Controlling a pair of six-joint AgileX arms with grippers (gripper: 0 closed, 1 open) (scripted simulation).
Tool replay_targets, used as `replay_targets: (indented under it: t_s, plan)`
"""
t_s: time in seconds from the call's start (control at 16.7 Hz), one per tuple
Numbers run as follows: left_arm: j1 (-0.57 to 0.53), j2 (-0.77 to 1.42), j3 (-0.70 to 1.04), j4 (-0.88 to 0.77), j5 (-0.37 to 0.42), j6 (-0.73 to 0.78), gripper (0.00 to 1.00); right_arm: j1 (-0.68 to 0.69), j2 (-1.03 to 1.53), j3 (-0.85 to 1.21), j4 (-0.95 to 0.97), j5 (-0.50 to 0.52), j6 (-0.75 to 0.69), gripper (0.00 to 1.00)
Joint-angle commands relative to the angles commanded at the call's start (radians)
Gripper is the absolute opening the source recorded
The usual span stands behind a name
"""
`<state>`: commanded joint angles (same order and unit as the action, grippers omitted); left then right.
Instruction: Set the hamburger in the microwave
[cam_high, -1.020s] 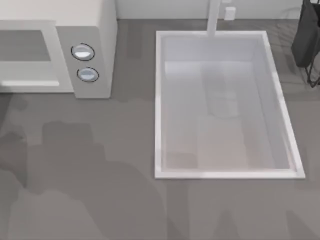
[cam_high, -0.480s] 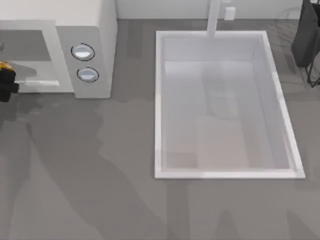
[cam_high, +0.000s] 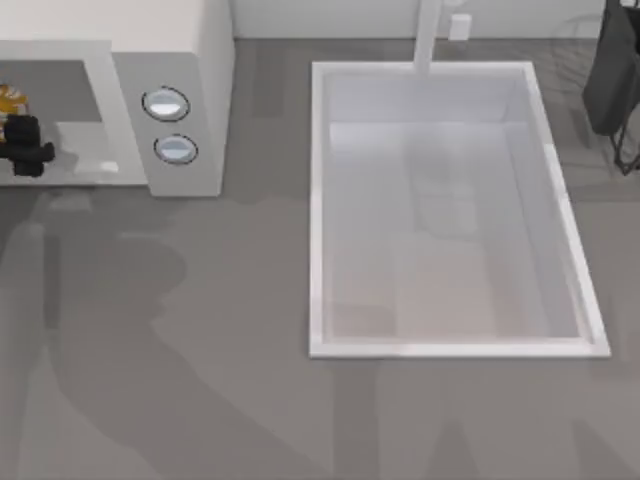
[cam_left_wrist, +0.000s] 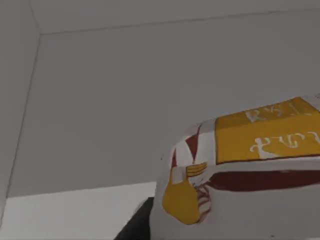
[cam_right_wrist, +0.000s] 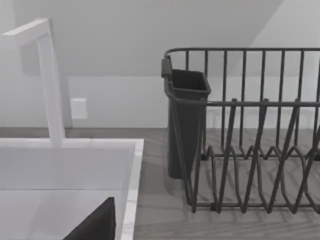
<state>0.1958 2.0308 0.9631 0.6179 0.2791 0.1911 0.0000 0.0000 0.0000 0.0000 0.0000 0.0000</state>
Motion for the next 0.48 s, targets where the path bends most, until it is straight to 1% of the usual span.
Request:
replay_targets:
  t_s: [0.12, 0.24, 0.36, 0.48]
  plan:
    - [0.008, 0.028, -0.034, 0.116, -0.013, -0.044, 0.00, 0.000, 0.000, 0.000, 0.000, 0.000, 0.000, 1.00]
    - [0.015, 0.052, -0.062, 0.197, -0.026, -0.073, 0.00, 0.000, 0.000, 0.000, 0.000, 0.000, 0.000, 1.00]
    - [0.020, 0.068, -0.080, 0.237, -0.036, -0.090, 0.00, 0.000, 0.000, 0.000, 0.000, 0.000, 0.000, 1.00]
    - [0.021, 0.071, -0.083, 0.243, -0.038, -0.092, 0.00, 0.000, 0.000, 0.000, 0.000, 0.000, 0.000, 1.00]
